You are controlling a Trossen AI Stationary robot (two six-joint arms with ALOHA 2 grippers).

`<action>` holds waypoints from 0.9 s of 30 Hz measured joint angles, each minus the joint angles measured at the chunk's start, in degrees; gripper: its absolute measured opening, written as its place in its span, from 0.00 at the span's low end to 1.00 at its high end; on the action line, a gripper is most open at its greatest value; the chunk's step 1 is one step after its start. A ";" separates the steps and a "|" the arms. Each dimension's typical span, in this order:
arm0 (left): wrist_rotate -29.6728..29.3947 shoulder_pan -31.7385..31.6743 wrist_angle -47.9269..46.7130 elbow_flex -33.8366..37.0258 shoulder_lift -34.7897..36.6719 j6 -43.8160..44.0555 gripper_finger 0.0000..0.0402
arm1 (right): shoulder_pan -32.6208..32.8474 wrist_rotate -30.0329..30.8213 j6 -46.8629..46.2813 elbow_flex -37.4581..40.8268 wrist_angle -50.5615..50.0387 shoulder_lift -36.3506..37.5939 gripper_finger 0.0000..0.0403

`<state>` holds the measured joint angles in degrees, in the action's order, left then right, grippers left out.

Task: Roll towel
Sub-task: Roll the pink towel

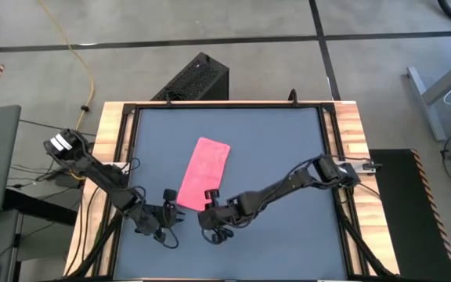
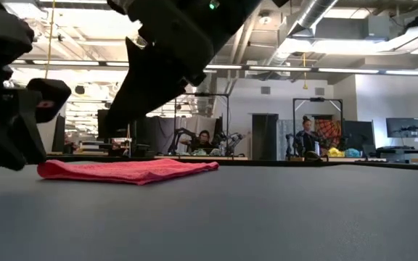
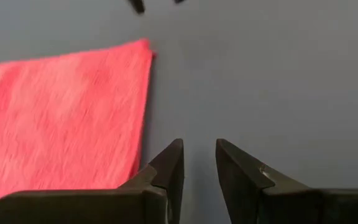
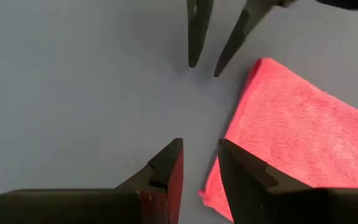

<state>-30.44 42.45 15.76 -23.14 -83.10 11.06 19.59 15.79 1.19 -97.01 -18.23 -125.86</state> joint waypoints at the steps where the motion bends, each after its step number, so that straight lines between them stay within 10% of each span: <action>1: 0.15 0.23 1.44 -0.08 -0.47 -0.85 0.23 | 0.02 -0.02 0.37 0.00 -0.04 -0.09 0.31; 16: -8.32 0.13 -22.75 -3.91 5.51 1.05 0.47 | -0.01 1.05 -1.75 1.62 -3.26 -0.20 0.31; 27: -6.68 -2.36 -20.26 0.86 5.47 1.82 0.48 | -0.15 1.51 0.89 3.53 0.41 -0.93 0.31</action>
<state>-37.13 40.09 -4.50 -22.28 -77.62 12.87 19.44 17.30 2.08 -93.48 -17.82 -126.78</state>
